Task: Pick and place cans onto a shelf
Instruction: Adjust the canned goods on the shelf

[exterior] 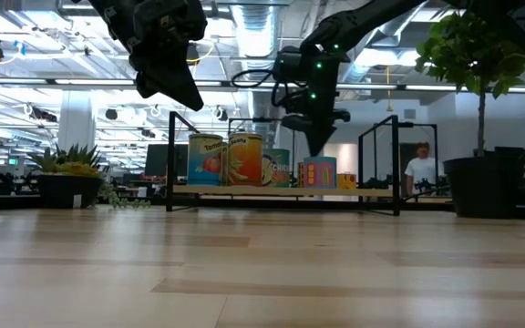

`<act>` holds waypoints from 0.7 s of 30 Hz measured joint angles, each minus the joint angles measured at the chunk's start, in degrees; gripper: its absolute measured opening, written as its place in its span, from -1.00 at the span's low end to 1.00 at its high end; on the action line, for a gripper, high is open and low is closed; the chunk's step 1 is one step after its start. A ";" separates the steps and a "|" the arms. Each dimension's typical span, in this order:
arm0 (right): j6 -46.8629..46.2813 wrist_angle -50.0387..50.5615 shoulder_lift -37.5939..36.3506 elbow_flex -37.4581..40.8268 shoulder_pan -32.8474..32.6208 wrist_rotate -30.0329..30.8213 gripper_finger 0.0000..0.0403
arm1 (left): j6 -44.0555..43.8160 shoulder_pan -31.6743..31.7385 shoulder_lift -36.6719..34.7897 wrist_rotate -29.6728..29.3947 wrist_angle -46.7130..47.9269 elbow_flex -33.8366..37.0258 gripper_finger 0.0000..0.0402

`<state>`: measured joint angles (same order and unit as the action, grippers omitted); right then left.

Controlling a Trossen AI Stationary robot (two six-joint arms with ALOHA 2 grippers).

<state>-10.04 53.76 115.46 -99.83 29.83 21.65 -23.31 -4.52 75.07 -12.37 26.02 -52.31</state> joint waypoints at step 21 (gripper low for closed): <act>0.56 1.70 0.00 0.00 1.82 3.27 -0.87 | 0.09 -0.01 -0.01 -0.02 0.02 -0.02 -0.93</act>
<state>-9.48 55.46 115.46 -99.83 31.66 24.92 -23.22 -4.53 75.07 -12.38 26.04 -52.33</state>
